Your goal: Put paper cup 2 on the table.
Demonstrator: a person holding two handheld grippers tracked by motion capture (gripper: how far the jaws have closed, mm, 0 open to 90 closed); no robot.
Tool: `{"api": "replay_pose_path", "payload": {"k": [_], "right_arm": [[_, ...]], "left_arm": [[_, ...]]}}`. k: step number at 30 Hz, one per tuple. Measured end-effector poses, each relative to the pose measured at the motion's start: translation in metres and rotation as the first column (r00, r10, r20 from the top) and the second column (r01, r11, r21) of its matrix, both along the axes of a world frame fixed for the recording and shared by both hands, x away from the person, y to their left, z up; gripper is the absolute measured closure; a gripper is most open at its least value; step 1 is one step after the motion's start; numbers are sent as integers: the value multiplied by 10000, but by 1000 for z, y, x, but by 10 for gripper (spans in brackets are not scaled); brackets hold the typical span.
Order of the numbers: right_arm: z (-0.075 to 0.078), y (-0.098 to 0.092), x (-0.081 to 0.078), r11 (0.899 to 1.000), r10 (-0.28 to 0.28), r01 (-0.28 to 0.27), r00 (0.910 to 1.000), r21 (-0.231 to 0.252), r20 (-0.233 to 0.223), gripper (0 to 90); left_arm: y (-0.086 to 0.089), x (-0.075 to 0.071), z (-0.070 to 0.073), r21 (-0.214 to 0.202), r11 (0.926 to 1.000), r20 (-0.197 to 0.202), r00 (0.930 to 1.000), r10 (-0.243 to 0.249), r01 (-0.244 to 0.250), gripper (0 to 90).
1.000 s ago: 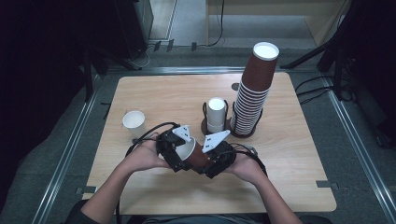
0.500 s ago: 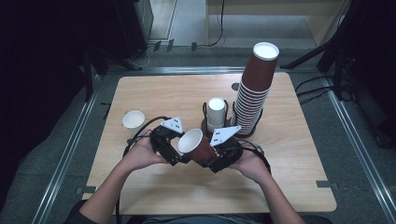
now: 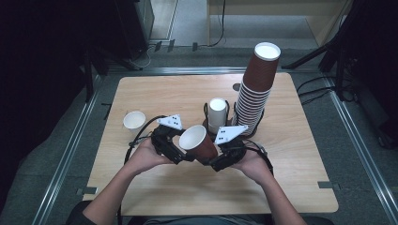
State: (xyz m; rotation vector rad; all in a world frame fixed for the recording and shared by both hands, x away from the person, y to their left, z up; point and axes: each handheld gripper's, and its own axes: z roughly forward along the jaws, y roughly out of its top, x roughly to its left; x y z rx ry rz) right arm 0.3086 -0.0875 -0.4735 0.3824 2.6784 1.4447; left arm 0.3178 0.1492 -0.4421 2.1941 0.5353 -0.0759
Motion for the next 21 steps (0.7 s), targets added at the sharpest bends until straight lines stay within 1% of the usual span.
{"api": "replay_pose_path", "payload": {"k": [1, 4, 6, 7, 9, 14, 15, 19, 21], "right_arm": [[0, 1, 0, 10000, 25, -25, 10000, 10, 25, 207], [-1, 4, -1, 9999, 135, -135, 9999, 45, 13, 207], [-2, 5, -1, 9999, 129, -129, 9999, 12, -40, 207], [-3, 7, -1, 9999, 146, -145, 9998, 86, -126, 207], [-4, 8, -1, 9998, 154, -152, 9998, 133, -142, 207], [-5, 10, -2, 9998, 165, -163, 9996, 96, -236, 206], [-5, 10, -1, 9998, 153, -150, 9997, 144, -211, 207], [-6, 10, -2, 9999, 149, -149, 9997, 41, -175, 206], [-6, 11, -3, 9999, 148, -149, 9996, -5, -247, 204]], "left_arm": [[-1, 0, 0, -37, 10000, 48, 10000, 39, -39, 0], [-2, 0, 0, -176, 9998, -79, 9999, 125, -126, 0], [-2, 1, -1, -198, 9997, -79, 9998, 161, -162, 0], [-3, 0, -1, -254, 9994, -82, 9997, 238, -240, 0], [-4, 0, -1, -286, 9992, -14, 9996, 273, -274, 0], [-4, 0, -2, -368, 9986, 0, 9993, 378, -378, 54], [-4, 0, -2, -316, 9988, 31, 9993, 370, -369, 59], [-6, -3, 0, -189, 9993, 301, 9990, 324, -319, 83], [-6, -4, 0, -179, 9995, 328, 9991, 253, -247, 99]]}}
